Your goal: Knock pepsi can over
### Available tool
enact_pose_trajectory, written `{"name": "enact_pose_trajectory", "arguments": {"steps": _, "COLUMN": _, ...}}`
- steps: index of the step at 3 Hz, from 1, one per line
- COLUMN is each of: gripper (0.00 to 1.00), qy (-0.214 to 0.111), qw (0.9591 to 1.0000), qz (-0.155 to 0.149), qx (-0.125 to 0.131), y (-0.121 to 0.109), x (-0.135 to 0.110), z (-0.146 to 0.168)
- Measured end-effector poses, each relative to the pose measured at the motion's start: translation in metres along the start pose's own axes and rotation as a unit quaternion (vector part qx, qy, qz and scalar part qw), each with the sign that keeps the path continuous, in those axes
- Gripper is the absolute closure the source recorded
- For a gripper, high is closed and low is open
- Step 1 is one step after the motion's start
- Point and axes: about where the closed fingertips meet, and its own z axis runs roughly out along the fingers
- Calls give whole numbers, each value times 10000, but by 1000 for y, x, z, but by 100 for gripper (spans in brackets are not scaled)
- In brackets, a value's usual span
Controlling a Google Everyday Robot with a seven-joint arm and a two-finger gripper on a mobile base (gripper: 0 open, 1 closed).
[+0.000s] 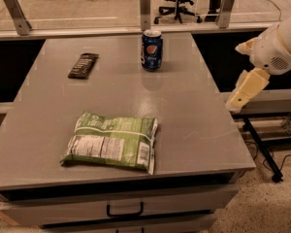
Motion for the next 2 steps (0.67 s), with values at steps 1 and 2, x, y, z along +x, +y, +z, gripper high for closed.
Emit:
{"name": "enact_pose_trajectory", "arguments": {"steps": 1, "gripper": 0, "qy": -704, "qw": 9974, "qz": 154, "qx": 54, "y": -47, "x": -9, "z": 46}}
{"name": "enact_pose_trajectory", "arguments": {"steps": 2, "gripper": 0, "qy": -1357, "qw": 9903, "qz": 263, "qx": -114, "y": -73, "x": -31, "z": 84}}
